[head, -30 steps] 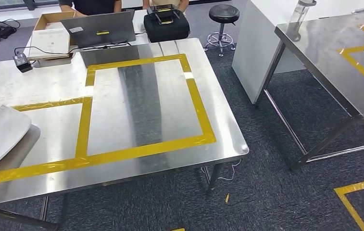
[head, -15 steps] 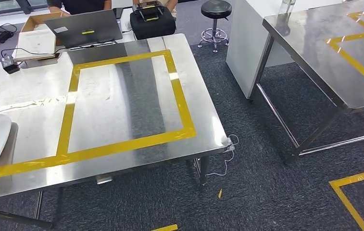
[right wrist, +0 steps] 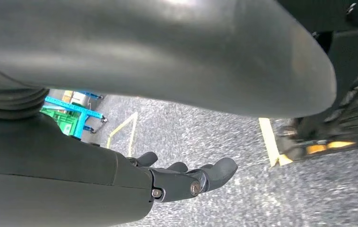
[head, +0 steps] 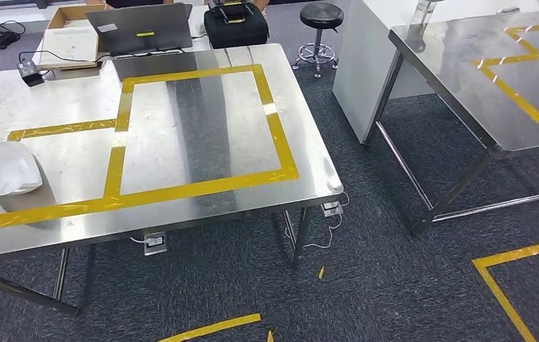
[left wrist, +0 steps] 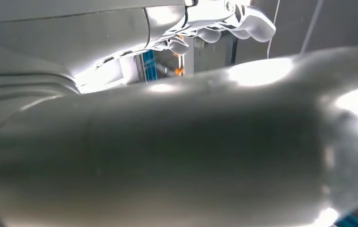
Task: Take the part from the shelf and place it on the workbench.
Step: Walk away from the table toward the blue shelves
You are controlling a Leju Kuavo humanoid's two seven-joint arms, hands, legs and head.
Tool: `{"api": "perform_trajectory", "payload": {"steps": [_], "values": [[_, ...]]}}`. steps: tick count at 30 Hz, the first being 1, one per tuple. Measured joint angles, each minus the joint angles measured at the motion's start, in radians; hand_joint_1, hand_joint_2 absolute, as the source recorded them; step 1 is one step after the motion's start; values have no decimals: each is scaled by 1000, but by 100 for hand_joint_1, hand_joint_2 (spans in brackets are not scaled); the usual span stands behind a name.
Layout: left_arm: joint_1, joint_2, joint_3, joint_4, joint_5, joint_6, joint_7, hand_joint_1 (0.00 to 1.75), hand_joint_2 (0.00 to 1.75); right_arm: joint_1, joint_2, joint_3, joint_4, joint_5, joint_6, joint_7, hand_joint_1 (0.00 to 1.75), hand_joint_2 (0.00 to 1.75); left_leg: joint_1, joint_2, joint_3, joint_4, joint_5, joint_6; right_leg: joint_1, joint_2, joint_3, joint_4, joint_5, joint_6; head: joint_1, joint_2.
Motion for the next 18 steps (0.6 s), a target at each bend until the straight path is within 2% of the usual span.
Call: {"api": "perform_trajectory", "payload": {"steps": [1, 2, 3, 4, 5, 6, 8, 9, 10, 12, 13, 14, 15, 16, 17, 18], "values": [[17, -4, 0, -15, -7, 0, 0, 0, 0, 0, 0, 0, 0, 0, 0, 0, 0, 0, 0, 0, -15, 4, 9, -3, 0, -1, 37, -29, 21, 0, 0, 0], [33, -8, 2, -32, -17, 0, 0, 0, 0, -2, 0, 0, 0, -1, 0, 0, 0, 0, 0, 1, -29, 10, 16, -6, 0, -3, 90, -88, 34, -3, 1, 0], [49, -12, 4, -51, -28, 0, 0, 0, 0, -3, 0, -1, 0, -1, 0, 2, 0, 0, 0, 1, -40, 15, 23, -10, 1, -4, 143, -157, 33, -9, 1, 0], [63, -18, 8, -70, -40, 0, 0, 0, 0, -4, -1, -1, -1, 0, 0, 4, 0, 0, -1, 2, -46, 18, 29, -15, 5, -5, 183, -211, 27, -18, 1, 0], [78, -23, 13, -89, -50, 1, 0, 0, 0, -6, -1, -1, -1, 0, 0, 6, 0, 0, -1, 3, -48, 20, 34, -21, 8, -5, 206, -247, 16, -28, 2, 0], [93, -29, 19, -108, -59, 1, 0, 0, 0, -6, -1, -2, -1, 0, 1, 8, 0, 0, -1, 3, -47, 17, 40, -27, 12, -5, 210, -261, 12, -39, 3, 0], [126, -37, 37, -138, -68, 1, 0, 0, 0, -5, 0, -4, -1, -1, 1, 9, 0, 0, 0, 2, -48, 14, 47, -40, 10, -7, 201, -269, 29, -58, 6, 0], [145, -39, 50, -152, -69, 1, 0, 0, 0, -5, 0, -5, -1, -3, 1, 9, 0, 0, 1, -1, -53, 22, 31, -46, 8, -8, 194, -275, 42, -66, 5, 0], [163, -41, 64, -165, -69, 1, 1, 0, 0, -4, 1, -6, -1, -4, 1, 9, 0, 0, 3, -5, -62, 47, -3, -51, 5, -10, 185, -280, 55, -73, 4, 0], [200, -44, 93, -188, -69, 1, 1, 0, 0, -4, 2, -8, -1, -6, 0, 9, 0, 0, 7, -11, -86, 146, -105, -60, 3, -11, 161, -283, 80, -79, 3, 0], [218, -46, 106, -197, -69, 1, 1, 0, 0, -3, 2, -9, -1, -6, 0, 9, 0, 0, 8, -11, -94, 203, -142, -65, 3, -12, 147, -283, 91, -79, 3, 0], [235, -49, 118, -206, -69, 1, 1, 0, 0, -2, 2, -10, -1, -6, 0, 9, 0, 0, 10, -11, -93, 246, -157, -69, 3, -12, 132, -282, 103, -77, 3, 0], [251, -51, 131, -213, -68, 1, 1, 0, 0, -2, 3, -12, -1, -6, 0, 9, 0, 0, 12, -11, -78, 261, -148, -73, 2, -12, 116, -281, 114, -75, 3, 0], [268, -53, 145, -221, -67, 1, 2, 0, 0, -1, 3, -14, -1, -7, 0, 9, 0, 0, 15, -11, -48, 245, -123, -76, 0, -12, 100, -279, 126, -72, 3, 0], [284, -56, 162, -230, -64, 1, 1, 0, 0, -1, 4, -16, -1, -7, 0, 9, 0, 0, 19, -11, -2, 198, -97, -79, -2, -12, 85, -277, 136, -67, 3, 0], [298, -59, 179, -237, -60, 1, 1, 0, 0, -1, 4, -19, -1, -8, 0, 9, 0, 0, 20, -12, 50, 131, -91, -81, -3, -12, 73, -273, 145, -61, 2, 0]]}}
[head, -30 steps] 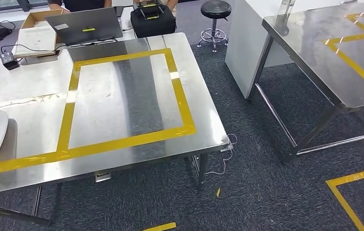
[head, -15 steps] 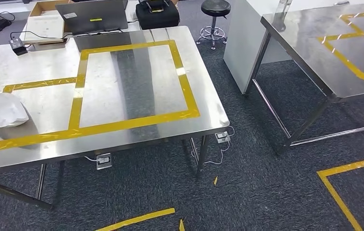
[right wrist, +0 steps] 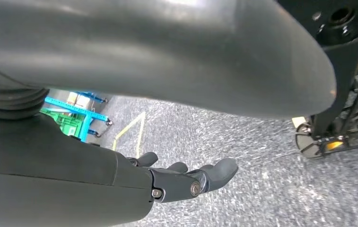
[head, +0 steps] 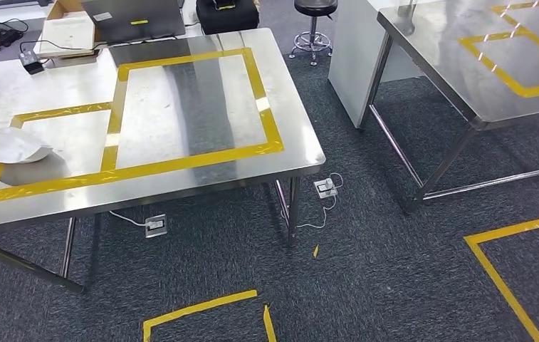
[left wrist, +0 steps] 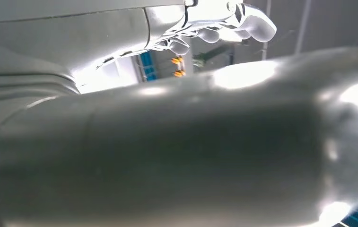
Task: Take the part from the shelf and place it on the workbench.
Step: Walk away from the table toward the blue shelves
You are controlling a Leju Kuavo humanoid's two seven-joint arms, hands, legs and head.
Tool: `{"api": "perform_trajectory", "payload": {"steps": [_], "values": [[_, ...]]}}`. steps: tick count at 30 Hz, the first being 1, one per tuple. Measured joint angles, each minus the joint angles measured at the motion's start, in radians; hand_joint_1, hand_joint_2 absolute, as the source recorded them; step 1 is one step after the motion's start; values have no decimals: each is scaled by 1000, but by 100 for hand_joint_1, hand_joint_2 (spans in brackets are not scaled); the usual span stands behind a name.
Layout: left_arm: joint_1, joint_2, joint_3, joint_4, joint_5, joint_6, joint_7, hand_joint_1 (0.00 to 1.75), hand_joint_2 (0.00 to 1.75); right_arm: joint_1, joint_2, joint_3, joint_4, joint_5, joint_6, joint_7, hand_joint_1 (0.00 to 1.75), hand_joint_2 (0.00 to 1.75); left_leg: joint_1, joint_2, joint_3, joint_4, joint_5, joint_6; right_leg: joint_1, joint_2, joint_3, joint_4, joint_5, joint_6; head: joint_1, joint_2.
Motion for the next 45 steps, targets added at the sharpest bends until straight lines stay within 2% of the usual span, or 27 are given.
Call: {"api": "perform_trajectory", "payload": {"steps": [1, 3, 5, 6, 8, 10, 11, 12, 13, 15, 17, 19, 21, 22, 25, 26, 28, 30, 31, 33, 36, 38, 40, 41, 42, 43, 45], "values": [[14, -3, 17, -5, 4, 0, 0, 0, 0, 0, 0, -2, 0, -1, 0, 1, 0, 0, -1, -2, 46, -63, -5, 3, 0, 1, -8, 3, 9, 7, 1, 0], [42, -10, 49, -7, 9, 0, 2, 0, 0, 1, 2, -5, 0, -7, 0, 2, 0, 0, -7, -4, 86, -135, -28, 18, 1, 2, -12, 3, 27, 22, 1, 0], [74, -28, 89, -5, -15, 0, 4, 0, 0, 4, 3, -6, 0, -16, 0, 0, 0, 0, -10, -2, 74, -138, -16, 42, -1, 3, -12, -4, 41, 37, 0, 0], [88, -44, 115, -1, -41, 0, 4, 0, 0, 6, 3, -6, 0, -19, 1, -2, 0, 0, -10, 1, 65, -138, -5, 55, -3, 2, -18, 4, 28, 42, -1, 0], [115, -77, 175, 14, -87, 0, 3, 0, 0, 8, 4, -6, 0, -20, 3, -5, 0, 0, -9, 5, 41, -139, 18, 74, -4, 2, -42, 70, -53, 47, -1, 0], [141, -100, 241, 55, -106, 0, 2, 0, 0, 9, 4, -6, 0, -18, 5, -6, 0, 0, -11, 7, 14, -138, 41, 80, -1, 2, -72, 195, -150, 49, 1, 0], [148, -110, 277, 86, -109, 0, 2, 0, 0, 9, 4, -6, 0, -16, 6, -6, 0, 0, -12, 8, -1, -137, 53, 81, 0, 2, -78, 250, -171, 49, 1, 0], [153, -122, 318, 125, -115, 0, 2, 0, 0, 9, 4, -6, 0, -12, 7, -6, 0, 0, -15, 8, -16, -135, 66, 80, 1, 2, -71, 281, -168, 48, 1, 0], [155, -133, 362, 168, -124, 0, 2, 0, 0, 9, 4, -6, 0, -8, 8, -6, 0, 0, -16, 8, -31, -133, 77, 79, 3, 2, -49, 281, -146, 44, 1, 0], [148, -145, 455, 270, -145, 0, 2, 0, 0, 9, 1, -6, 0, -1, 10, -6, 0, 0, -18, 8, -59, -127, 97, 75, 9, 4, 45, 185, -105, 30, 3, 0], [136, -147, 565, 399, -142, 0, 3, 0, 0, 5, -5, -6, 0, 6, 15, -3, 0, 0, -21, 11, -75, -123, 113, 65, 16, 6, 142, 49, -120, 15, 5, 0], [132, -146, 672, 543, -115, 0, 4, 0, 0, 2, -9, -6, -1, 10, 20, -1, 0, 0, -22, 15, -79, -127, 130, 52, 22, 6, 172, -12, -136, 5, 7, 0], [137, -144, 756, 673, -95, 0, 4, 0, 0, 3, -11, -5, 0, 12, 22, -3, 0, 0, -19, 14, -84, -131, 136, 40, 20, 4, 158, -22, -115, -7, 8, 0], [141, -144, 793, 727, -91, 0, 4, 0, 0, 3, -13, -5, 0, 13, 22, -2, 0, 0, -17, 11, -92, -118, 114, 34, 18, 2, 148, -28, -100, -14, 7, 0], [148, -143, 865, 834, -86, 0, 3, 0, 0, 2, -17, -5, 0, 15, 22, -3, 0, 0, -12, 1, -129, 19, -29, 19, 15, -5, 107, -35, -61, -22, 4, 0], [148, -143, 880, 860, -86, 0, 2, 0, 0, 2, -18, -5, 0, 15, 23, -3, 0, 0, -10, 1, -135, 75, -58, 14, 14, -8, 92, -34, -49, -21, 4, 0], [149, -143, 903, 899, -86, 0, 2, 0, 0, 2, -18, -5, 0, 15, 24, -3, 0, 0, -5, 1, -112, 122, -43, 6, 12, -12, 60, -29, -26, -15, 4, 0], [147, -142, 918, 924, -86, 0, 2, 0, 0, 1, -19, -5, 0, 15, 24, -2, 0, 0, 5, 0, -29, 46, 5, -4, 7, -14, 29, -19, -5, -3, 4, 0], [145, -142, 922, 934, -86, 0, 2, 0, 0, 0, -20, -5, -1, 15, 24, -1, 0, 0, 6, -3, 27, -24, 5, -8, 6, -14, 17, -12, 3, 4, 4, 0], [142, -142, 928, 951, -86, 0, 1, 0, 0, -2, -23, -5, -1, 15, 24, 5, 0, 0, 5, -7, 91, -121, -24, 5, 9, -13, 6, -4, 19, 19, 8, 0], [140, -143, 935, 967, -87, 0, 3, 0, 0, -1, -25, -5, -2, 15, 24, 8, 0, 0, 0, -3, 79, -131, -24, 47, 7, -12, -1, -3, 34, 37, 13, 0], [138, -142, 946, 984, -105, 0, 34, 0, 0, 1, -26, -5, -2, 16, 24, 9, 0, 0, -1, 1, 56, -129, -4, 68, 3, -11, -18, 42, -30, 46, 15, 0], [143, -143, 972, 1032, -164, 0, 137, 0, 0, 1, -26, -5, -2, 17, 24, 16, 0, 0, -5, 3, 31, -129, 18, 77, 4, -9, -43, 155, -142, 49, 20, 0], [152, -147, 990, 1065, -207, 0, 216, 0, 0, 1, -26, -5, -2, 17, 24, 19, 0, 0, -8, 5, 18, -128, 28, 79, 5, -9, -52, 216, -178, 49, 22, 0], [164, -155, 1008, 1099, -251, 0, 301, 0, 0, 0, -26, -5, -2, 17, 25, 21, 0, 0, -12, 9, 6, -126, 38, 80, 6, -8, -50, 260, -188, 47, 23, 0], [178, -170, 1025, 1132, -292, 0, 397, 0, 0, 0, -27, -4, -2, 18, 26, 21, 0, 0, -16, 11, -6, -125, 47, 81, 8, -8, -35, 275, -176, 43, 23, 0], [201, -209, 1052, 1190, -340, -1, 556, 0, 0, 1, -28, -4, -2, 20, 27, 26, 0, 0, -23, 13, -28, -123, 64, 83, 16, -6, 46, 200, -128, 26, 23, 0]]}}
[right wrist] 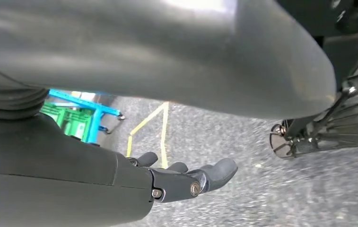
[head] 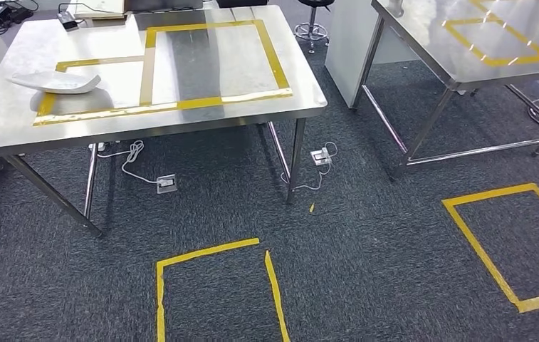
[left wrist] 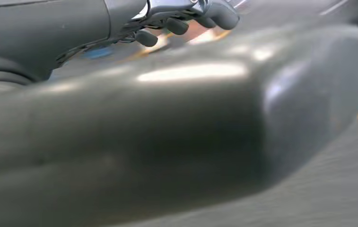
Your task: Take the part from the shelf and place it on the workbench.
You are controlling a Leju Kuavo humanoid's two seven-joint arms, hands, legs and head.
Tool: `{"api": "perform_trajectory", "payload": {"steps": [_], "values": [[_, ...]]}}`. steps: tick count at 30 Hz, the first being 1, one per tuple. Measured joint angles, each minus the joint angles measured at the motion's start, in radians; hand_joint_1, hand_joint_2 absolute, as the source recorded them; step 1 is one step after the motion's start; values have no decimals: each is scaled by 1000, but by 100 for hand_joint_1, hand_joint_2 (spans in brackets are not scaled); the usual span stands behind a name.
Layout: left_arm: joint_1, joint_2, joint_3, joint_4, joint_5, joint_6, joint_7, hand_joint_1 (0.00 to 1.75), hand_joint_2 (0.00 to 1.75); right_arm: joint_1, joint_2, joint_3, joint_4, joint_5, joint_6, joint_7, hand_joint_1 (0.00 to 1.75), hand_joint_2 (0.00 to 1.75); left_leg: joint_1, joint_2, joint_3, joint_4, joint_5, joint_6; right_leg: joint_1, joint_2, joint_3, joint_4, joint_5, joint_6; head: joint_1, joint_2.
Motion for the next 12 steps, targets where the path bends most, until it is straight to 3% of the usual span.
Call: {"api": "perform_trajectory", "payload": {"steps": [2, 3, 4, 6, 7, 9, 11, 12], "values": [[10, -49, 24, 53, -8, -6, 85, 0, 0, -2, -4, 0, 0, 2, 0, 11, 0, 0, -3, -2, -15, 0, 16, -1, 11, 3, 100, -144, 6, -25, 1, 0], [12, -74, 34, 76, -7, -15, 103, 0, 0, -3, -6, 0, 0, 3, 0, 15, 0, 0, -1, -4, -20, 0, 24, -5, 16, 4, 130, -195, -1, -34, 2, 0], [14, -92, 41, 93, -7, -29, 107, 0, 0, -5, -8, 0, 0, 7, 0, 17, 0, 0, 1, -5, -23, -2, 32, -10, 20, 4, 143, -224, -8, -39, 5, 0], [18, -115, 48, 119, -17, -86, 82, 0, 0, -6, -8, 1, 0, 20, 0, 15, 0, 0, 4, -7, -27, -6, 44, -22, 18, 2, 139, -244, 5, -40, 13, 0], [21, -120, 49, 127, -28, -130, 46, 0, 0, -7, -9, 2, 0, 27, 2, 13, 0, 0, 4, -9, -32, -2, 37, -27, 14, 1, 135, -252, 15, -41, 16, 0], [20, -117, 45, 139, -61, -230, -52, 0, 0, -9, -12, 5, 0, 35, 9, 14, 0, 0, 5, -13, -56, 59, -29, -38, 5, -2, 120, -263, 38, -45, 15, 0], [9, -100, 31, 145, -102, -298, -104, 0, 0, -11, -17, 7, -1, 37, 16, 15, 0, 0, 9, -15, -88, 177, -113, -51, 3, -4, 98, -262, 57, -46, 13, 0], [5, -95, 26, 146, -113, -309, -109, 0, 0, -11, -18, 8, -1, 37, 18, 14, 0, 0, 11, -14, -95, 210, -132, -55, 2, -5, 93, -262, 61, -45, 12, 0]]}}
